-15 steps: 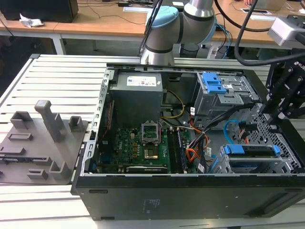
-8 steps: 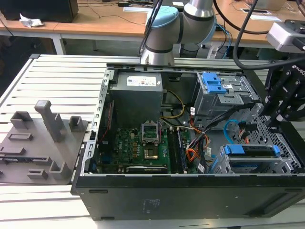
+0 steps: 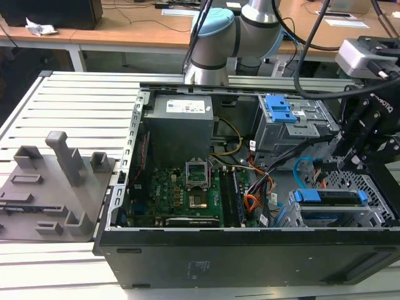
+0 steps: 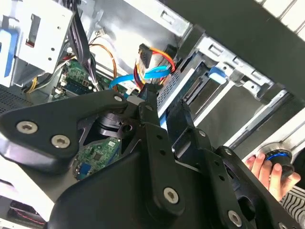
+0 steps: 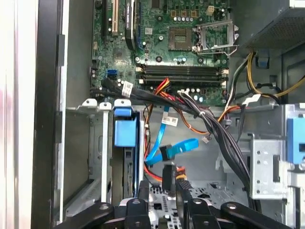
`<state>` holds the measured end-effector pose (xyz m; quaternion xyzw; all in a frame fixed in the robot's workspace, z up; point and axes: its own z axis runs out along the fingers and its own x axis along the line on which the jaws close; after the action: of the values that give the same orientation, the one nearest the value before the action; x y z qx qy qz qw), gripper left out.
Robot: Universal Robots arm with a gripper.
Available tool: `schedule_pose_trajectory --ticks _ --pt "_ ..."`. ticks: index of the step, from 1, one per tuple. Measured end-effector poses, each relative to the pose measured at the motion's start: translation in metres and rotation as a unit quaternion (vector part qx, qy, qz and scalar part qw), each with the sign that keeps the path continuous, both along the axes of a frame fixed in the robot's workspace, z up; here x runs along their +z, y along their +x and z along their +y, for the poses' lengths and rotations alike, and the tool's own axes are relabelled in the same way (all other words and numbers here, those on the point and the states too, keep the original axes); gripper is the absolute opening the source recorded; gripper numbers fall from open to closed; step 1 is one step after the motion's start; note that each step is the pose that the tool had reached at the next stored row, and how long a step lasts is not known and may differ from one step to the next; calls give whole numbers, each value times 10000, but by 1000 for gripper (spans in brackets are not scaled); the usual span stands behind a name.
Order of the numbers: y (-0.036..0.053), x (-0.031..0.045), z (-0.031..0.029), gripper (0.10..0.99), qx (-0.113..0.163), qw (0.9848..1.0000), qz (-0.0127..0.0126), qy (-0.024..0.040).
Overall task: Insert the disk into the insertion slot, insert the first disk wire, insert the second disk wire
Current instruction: 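Insert the first disk wire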
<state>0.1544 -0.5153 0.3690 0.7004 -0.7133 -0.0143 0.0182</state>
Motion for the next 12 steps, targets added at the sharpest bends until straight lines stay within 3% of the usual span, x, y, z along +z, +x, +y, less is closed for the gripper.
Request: schedule_pose_trajectory --ticks 6,12 --pt "-30 -75 62 361 0 10000 0 -5" --pt "-55 -162 70 361 1 10000 0 -42"
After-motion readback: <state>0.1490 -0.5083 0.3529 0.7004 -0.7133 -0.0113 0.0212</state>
